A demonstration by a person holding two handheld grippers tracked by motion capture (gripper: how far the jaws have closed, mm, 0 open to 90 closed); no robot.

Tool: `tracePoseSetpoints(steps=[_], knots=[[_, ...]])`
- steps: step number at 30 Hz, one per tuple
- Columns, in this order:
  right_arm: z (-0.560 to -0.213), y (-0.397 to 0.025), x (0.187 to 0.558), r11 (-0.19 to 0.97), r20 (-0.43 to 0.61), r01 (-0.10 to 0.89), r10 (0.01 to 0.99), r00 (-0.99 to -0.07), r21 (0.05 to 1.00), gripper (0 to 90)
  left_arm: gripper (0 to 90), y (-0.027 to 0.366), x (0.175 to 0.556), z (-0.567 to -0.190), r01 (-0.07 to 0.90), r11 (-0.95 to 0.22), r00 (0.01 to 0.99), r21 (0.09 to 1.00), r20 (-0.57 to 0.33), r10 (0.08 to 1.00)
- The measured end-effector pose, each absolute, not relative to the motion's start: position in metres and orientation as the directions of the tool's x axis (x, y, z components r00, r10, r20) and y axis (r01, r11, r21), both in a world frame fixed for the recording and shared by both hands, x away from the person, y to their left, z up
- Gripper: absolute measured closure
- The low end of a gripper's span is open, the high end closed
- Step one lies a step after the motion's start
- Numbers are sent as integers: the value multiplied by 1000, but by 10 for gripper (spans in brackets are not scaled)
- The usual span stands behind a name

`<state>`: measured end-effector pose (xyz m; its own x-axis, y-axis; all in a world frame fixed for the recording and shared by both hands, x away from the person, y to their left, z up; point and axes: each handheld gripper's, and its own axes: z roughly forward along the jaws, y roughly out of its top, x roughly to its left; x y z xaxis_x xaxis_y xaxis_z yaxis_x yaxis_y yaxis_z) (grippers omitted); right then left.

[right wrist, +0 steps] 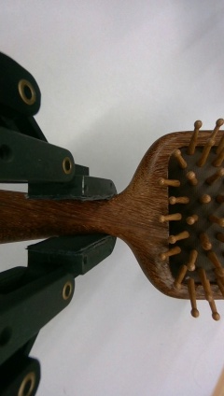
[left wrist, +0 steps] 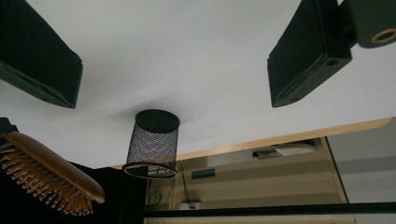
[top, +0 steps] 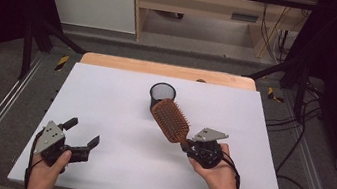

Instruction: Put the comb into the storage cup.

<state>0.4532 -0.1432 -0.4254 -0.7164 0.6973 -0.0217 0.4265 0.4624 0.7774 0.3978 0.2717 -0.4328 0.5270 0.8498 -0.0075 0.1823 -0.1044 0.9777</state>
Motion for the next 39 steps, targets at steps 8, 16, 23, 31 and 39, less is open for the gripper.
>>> tracePoseSetpoints(steps=[8,16,23,31,39], knots=[[-423,-139,451,416,-24,386,705,-708,824,727,37,267,394,-430,176,-73,539,982,-34,841],[-420,-137,447,380,-26,347,705,-708,857,727,43,251,393,-426,155,-1,572,988,-89,815],[-414,-138,446,327,-5,325,712,-702,887,727,38,227,400,-405,151,3,628,989,-99,772],[-411,-139,443,301,-14,287,712,-702,909,727,34,192,421,-371,160,20,703,987,-128,700],[-405,-137,438,274,-33,230,706,-707,934,726,33,153,433,-343,186,24,756,982,-159,635]])
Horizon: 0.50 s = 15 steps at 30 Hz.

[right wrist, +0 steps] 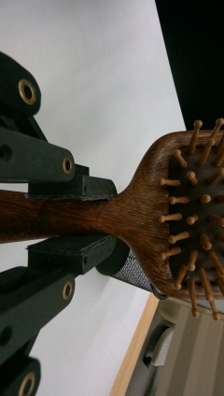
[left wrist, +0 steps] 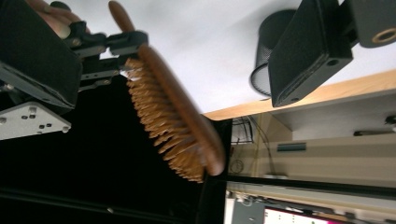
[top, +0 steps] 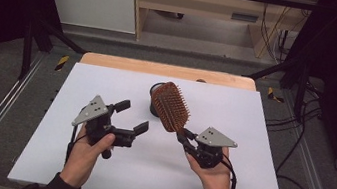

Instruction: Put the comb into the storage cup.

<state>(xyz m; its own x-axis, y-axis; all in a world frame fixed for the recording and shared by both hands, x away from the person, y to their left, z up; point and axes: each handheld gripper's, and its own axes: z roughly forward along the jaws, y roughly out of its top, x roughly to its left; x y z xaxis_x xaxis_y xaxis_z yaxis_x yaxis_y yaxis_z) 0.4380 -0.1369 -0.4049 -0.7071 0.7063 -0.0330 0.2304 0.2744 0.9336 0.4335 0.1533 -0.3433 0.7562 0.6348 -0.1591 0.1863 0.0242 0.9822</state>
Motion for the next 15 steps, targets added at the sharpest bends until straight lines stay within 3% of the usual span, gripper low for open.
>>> tracePoseSetpoints(steps=[15], knots=[[-401,-131,432,273,-62,184,696,-715,944,726,57,126,470,-334,320,100,759,942,-318,567]])
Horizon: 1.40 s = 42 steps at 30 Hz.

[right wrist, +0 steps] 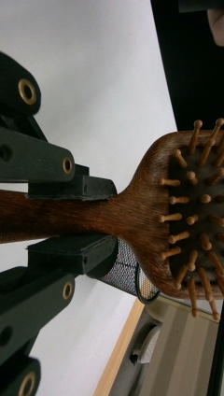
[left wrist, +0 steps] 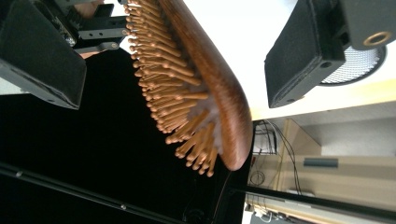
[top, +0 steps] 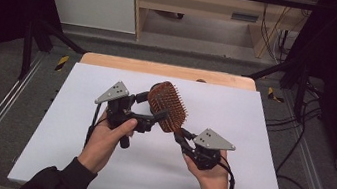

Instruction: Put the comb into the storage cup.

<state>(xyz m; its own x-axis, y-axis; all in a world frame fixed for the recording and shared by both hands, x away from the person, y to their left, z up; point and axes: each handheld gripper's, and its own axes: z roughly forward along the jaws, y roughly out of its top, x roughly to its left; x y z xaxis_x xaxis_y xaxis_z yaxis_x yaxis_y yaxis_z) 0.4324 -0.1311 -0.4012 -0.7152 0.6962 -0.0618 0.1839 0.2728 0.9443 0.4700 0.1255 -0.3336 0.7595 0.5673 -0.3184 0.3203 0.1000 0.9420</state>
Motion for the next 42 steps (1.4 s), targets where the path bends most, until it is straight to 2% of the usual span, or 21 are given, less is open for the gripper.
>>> tracePoseSetpoints(steps=[4,7,14,21,26,33,42], knots=[[-401,-132,432,270,-66,178,700,-712,946,726,95,126,476,-334,361,144,746,921,-379,547],[-401,-132,432,272,-68,176,698,-713,946,726,198,126,479,-335,375,159,742,913,-399,539],[-401,-130,432,275,-70,175,695,-715,945,726,242,124,484,-333,391,173,731,904,-419,538],[-401,-131,431,274,-73,170,697,-714,947,726,281,126,487,-332,432,224,705,874,-482,520],[-401,-129,431,272,-76,166,699,-711,948,726,323,122,487,-333,434,212,704,876,-476,527],[-403,-127,431,276,-75,167,691,-718,947,726,429,120,485,-332,444,240,676,863,-499,542],[-406,-125,431,281,-73,175,690,-720,944,726,486,118,481,-331,451,244,665,859,-505,550]])
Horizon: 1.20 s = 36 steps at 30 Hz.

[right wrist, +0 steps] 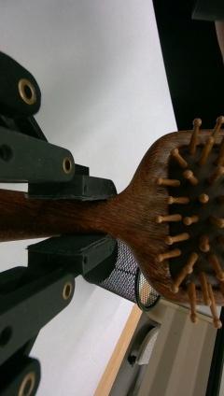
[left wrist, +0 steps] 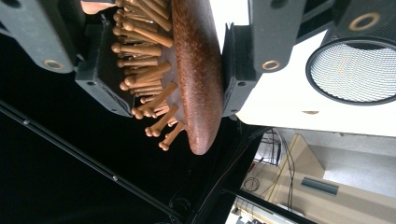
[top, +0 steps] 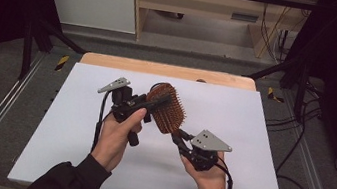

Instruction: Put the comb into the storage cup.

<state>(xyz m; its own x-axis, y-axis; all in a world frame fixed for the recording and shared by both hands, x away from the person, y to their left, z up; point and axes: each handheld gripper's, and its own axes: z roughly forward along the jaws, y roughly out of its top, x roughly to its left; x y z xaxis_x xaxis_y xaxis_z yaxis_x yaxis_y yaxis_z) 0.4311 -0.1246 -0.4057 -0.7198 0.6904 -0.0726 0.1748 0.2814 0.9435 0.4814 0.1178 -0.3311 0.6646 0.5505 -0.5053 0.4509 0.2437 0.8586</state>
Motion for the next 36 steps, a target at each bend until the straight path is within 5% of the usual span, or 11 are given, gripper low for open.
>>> tracePoseSetpoints(steps=[27,36], knots=[[-413,-122,434,248,-8,208,660,-751,946,712,530,113,472,-325,410,165,699,897,-425,575],[-417,-129,437,218,50,262,673,-738,940,438,529,117,479,-326,395,159,689,905,-406,600]])
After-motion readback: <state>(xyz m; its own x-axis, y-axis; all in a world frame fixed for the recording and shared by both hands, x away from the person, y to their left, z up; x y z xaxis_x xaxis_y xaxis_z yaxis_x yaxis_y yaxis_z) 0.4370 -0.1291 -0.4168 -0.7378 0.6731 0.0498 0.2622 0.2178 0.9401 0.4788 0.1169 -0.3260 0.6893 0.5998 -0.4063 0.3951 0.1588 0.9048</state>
